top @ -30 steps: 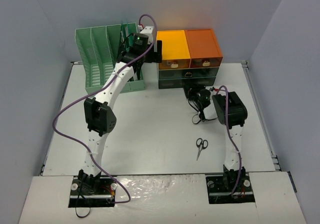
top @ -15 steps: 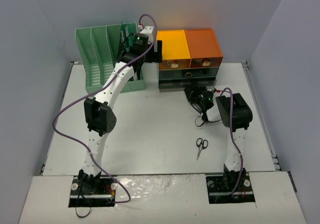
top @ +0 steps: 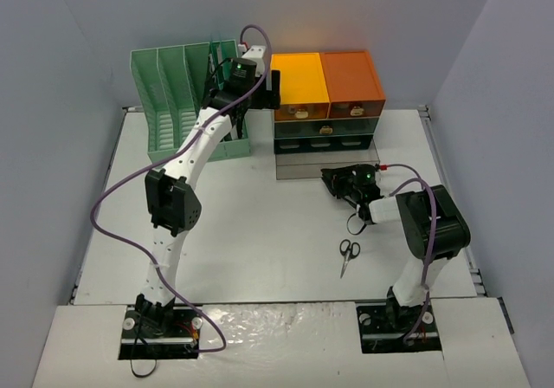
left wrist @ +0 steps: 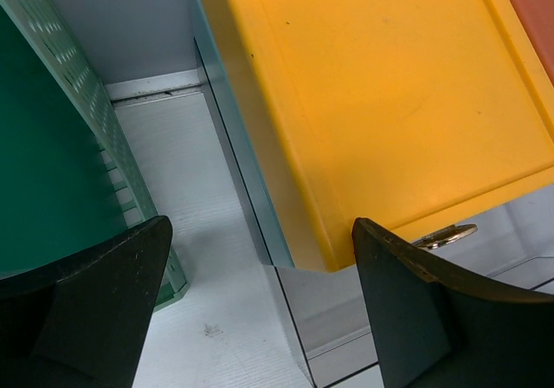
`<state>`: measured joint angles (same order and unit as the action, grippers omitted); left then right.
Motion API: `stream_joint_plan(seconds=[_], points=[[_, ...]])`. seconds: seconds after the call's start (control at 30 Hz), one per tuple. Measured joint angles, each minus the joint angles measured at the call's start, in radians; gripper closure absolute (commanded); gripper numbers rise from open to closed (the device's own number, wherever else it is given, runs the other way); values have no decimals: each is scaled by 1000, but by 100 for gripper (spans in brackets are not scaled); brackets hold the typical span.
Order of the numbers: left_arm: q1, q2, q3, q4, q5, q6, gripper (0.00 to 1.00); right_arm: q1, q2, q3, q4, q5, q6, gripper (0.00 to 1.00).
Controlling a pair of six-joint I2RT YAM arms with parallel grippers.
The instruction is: Organize the desk
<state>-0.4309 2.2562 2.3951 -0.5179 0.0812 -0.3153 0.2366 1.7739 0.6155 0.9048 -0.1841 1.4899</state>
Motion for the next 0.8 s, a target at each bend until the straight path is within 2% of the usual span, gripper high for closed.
stream_joint_plan(seconds=[0.13, 0.27, 0.3, 0.4, 0.6, 0.8], points=[[1, 0, 0, -1, 1, 0, 18, 14, -5, 26, -86, -8, -32, 83], [2, 0, 0, -1, 0, 0, 18, 16, 6, 110, -217, -41, -82, 71], [2, -1, 0, -1, 0, 0, 18, 21, 16, 133, -250, -47, -96, 63], [2, -1, 0, -1, 0, 0, 18, 40, 22, 172, -346, -51, -130, 48], [2, -1, 0, -1, 0, 0, 18, 68, -40, 207, -555, -36, -209, 44], [2, -3, 0, -1, 0, -1, 18, 85, -342, 226, -823, 24, -324, 45]])
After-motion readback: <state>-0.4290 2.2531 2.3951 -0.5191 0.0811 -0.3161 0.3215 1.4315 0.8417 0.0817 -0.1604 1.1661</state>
